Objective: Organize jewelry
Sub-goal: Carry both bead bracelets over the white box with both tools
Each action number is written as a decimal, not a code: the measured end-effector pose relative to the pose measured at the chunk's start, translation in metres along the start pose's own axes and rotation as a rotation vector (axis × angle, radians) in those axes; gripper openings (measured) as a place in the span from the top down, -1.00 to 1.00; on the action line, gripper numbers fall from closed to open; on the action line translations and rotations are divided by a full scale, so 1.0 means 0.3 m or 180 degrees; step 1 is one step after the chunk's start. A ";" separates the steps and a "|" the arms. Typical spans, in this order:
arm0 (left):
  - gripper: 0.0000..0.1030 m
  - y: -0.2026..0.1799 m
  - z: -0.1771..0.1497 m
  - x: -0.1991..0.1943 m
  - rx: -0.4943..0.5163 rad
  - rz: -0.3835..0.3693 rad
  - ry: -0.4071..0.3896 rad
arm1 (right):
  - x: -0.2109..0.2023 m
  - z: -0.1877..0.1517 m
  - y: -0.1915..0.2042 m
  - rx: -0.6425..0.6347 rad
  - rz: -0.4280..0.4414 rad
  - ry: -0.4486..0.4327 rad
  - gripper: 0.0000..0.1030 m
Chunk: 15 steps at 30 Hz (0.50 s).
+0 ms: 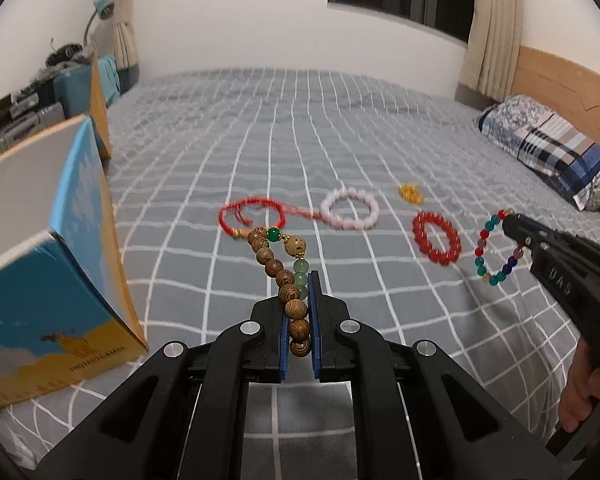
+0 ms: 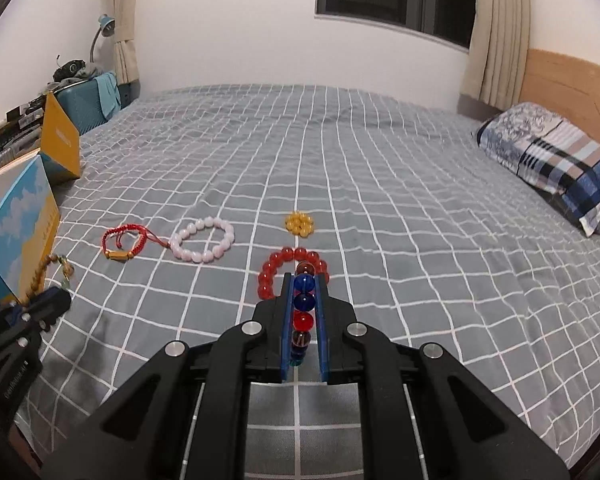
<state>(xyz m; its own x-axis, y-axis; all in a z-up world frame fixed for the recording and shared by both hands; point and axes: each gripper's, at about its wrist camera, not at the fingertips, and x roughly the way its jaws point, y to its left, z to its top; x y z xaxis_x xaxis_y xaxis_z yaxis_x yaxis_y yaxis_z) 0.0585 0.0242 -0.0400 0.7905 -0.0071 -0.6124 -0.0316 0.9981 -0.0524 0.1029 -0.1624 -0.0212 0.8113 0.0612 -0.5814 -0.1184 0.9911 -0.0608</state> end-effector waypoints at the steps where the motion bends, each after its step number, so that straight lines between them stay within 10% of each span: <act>1: 0.86 0.000 0.004 -0.009 0.0004 0.0000 -0.0046 | -0.003 0.000 0.002 -0.0012 -0.0005 -0.0018 0.82; 15: 0.86 0.024 0.072 -0.055 0.0047 0.0072 -0.0147 | -0.011 0.033 0.037 -0.0041 -0.0021 -0.0019 0.82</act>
<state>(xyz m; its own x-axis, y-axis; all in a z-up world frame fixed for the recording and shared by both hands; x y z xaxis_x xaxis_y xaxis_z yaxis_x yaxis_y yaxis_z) 0.0582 0.0329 -0.0132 0.8170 0.0180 -0.5763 -0.0411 0.9988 -0.0271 0.1046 -0.1504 -0.0118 0.8156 0.0553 -0.5760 -0.1202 0.9899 -0.0751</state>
